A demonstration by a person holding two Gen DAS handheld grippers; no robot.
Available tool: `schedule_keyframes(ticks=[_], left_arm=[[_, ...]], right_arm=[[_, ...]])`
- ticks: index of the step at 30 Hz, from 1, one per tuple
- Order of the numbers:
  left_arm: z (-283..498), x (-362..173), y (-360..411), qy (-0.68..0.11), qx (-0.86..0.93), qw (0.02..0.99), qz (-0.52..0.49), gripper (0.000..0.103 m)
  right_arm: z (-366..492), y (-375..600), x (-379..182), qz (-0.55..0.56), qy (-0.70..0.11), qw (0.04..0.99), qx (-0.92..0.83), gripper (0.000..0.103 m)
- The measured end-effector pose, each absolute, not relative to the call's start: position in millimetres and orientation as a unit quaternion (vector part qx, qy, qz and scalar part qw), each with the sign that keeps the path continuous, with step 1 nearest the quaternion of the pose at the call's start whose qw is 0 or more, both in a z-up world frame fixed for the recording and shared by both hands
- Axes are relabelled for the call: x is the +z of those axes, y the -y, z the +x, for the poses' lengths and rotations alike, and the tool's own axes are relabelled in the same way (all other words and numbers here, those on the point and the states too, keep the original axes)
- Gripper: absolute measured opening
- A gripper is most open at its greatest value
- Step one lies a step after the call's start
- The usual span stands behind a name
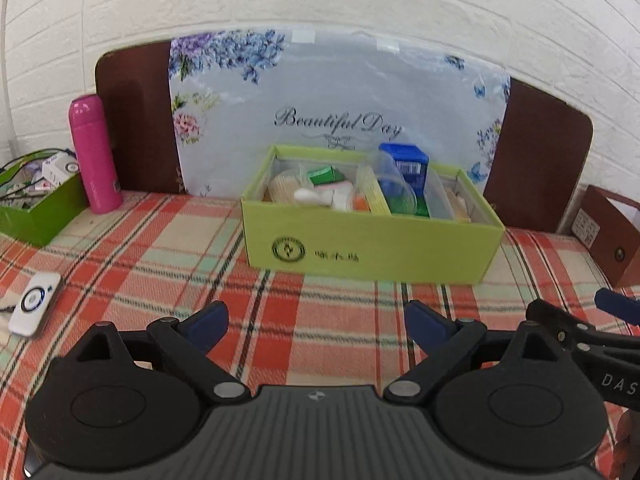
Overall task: Organize objects
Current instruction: 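Open both tools and withdraw them from the lime-green box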
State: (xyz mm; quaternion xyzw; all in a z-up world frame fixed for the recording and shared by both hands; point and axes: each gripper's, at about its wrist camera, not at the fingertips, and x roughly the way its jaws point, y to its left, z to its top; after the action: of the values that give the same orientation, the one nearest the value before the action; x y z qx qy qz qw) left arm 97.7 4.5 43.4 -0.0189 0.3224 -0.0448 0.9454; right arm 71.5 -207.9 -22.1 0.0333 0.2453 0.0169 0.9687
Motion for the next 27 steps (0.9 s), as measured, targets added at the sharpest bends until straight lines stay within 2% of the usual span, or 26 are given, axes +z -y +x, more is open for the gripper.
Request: schedule_keyframes(ticks=[9,27], left_arm=[[63.3,30.4,4.6,-0.334,-0.031,0.942,0.012,0.098],[52.7,32.6,5.1,-0.327,-0.03,0.945,0.014,0.098]], right_arm=[[35.9,201.7,-39.1,0.02,-0.292,0.956,0.01,0.103],[22.8,195.3,-34.0,0.009,-0.296,0.955,-0.001,0.103]])
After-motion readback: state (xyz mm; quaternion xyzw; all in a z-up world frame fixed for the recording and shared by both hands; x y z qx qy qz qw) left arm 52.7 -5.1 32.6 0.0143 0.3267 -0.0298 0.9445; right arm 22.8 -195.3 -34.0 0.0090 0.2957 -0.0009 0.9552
